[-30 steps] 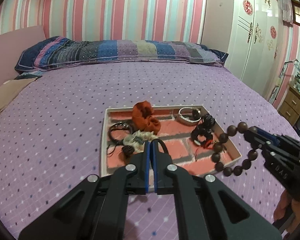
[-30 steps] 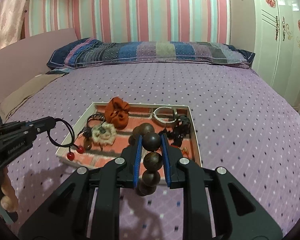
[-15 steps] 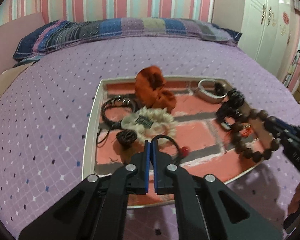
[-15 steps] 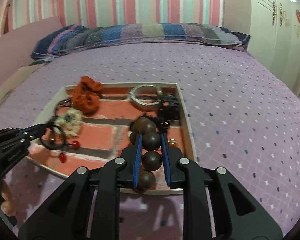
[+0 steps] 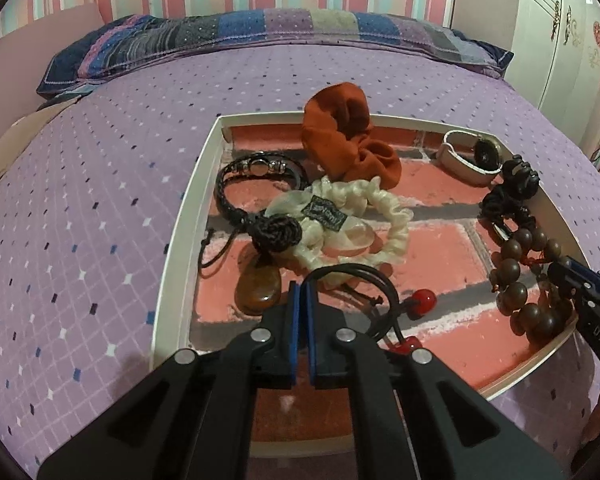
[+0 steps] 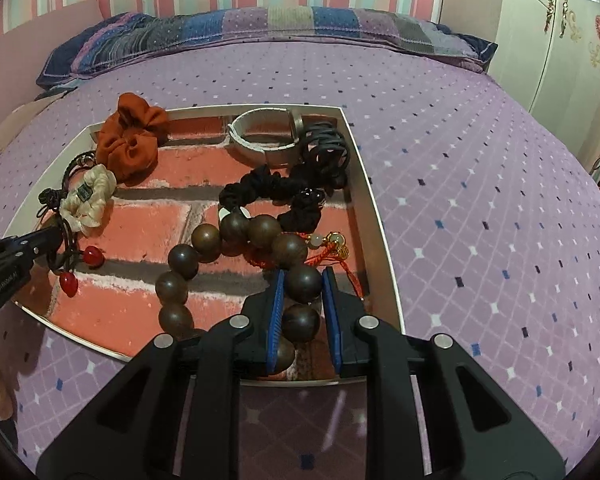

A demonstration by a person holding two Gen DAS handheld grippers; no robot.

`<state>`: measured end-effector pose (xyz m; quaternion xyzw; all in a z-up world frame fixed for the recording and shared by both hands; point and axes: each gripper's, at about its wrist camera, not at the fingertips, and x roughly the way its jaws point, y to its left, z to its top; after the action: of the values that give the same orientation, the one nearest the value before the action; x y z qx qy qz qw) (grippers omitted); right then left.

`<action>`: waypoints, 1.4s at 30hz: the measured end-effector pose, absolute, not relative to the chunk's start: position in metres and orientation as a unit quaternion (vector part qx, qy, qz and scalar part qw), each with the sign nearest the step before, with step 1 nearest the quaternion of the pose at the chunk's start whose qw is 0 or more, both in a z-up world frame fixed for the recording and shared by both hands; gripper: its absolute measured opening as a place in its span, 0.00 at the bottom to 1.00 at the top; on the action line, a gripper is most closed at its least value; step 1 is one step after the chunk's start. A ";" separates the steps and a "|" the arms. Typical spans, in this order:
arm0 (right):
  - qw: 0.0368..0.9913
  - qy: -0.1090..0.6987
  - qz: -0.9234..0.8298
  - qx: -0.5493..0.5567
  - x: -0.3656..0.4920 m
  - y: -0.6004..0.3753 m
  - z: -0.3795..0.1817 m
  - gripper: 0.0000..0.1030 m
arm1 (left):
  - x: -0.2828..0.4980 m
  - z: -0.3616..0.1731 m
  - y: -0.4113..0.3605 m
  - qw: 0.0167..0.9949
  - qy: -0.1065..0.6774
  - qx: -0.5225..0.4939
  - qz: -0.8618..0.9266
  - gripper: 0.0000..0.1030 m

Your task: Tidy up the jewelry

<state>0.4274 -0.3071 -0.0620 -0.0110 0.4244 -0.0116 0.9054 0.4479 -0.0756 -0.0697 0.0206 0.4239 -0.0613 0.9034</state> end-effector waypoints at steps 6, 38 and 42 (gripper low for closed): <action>0.898 0.441 -0.003 -0.001 0.431 -0.311 -0.066 0.34 | 0.443 -0.069 -0.080 0.899 0.430 0.027 -0.073 0.05; 0.951 0.307 0.020 -0.005 0.162 -0.269 0.064 0.96 | 0.152 0.053 -0.033 0.950 0.306 0.020 -0.065 0.96; 0.951 0.308 0.008 -0.014 0.142 -0.260 0.064 0.96 | 0.130 0.061 -0.032 0.956 0.287 0.039 -0.050 0.96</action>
<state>0.1420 -0.2603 0.0644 -0.0141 0.3082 0.0075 0.9512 0.1296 -0.0317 0.0613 0.0391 0.2866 -0.0497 0.9560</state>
